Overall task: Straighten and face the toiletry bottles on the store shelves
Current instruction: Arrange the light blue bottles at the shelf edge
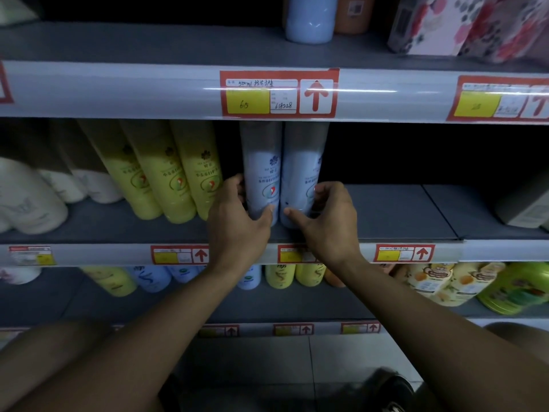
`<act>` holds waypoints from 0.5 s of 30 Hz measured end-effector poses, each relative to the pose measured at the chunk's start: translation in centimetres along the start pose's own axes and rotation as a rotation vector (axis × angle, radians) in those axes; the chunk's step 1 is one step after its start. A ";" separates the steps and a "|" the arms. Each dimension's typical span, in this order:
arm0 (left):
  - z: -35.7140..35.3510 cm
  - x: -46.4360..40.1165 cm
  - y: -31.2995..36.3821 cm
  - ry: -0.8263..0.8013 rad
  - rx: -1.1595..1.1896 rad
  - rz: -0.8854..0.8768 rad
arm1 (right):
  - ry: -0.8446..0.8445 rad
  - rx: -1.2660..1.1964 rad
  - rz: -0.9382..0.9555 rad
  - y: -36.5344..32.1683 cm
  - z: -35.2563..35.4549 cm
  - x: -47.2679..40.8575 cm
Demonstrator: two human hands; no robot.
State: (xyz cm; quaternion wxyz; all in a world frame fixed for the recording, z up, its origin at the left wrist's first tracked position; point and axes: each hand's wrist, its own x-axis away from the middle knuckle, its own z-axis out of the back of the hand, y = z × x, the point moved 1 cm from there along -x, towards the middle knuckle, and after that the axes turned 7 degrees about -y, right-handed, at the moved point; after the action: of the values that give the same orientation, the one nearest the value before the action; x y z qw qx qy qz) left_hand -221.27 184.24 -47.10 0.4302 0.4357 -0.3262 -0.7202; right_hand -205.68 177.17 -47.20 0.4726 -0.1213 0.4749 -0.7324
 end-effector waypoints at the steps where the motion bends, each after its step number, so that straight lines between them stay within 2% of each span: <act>1: 0.0 0.0 -0.1 -0.002 -0.002 -0.003 | 0.005 0.000 -0.004 -0.1 0.0 0.0; 15: 0.3 0.3 0.2 -0.024 0.046 -0.009 | 0.011 0.005 0.007 0.1 -0.3 0.1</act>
State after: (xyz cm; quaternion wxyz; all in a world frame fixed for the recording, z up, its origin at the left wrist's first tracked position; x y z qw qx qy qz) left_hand -221.54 183.88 -46.96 0.4130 0.4380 -0.3459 -0.7197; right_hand -205.84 177.24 -47.43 0.4727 -0.1145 0.4761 -0.7326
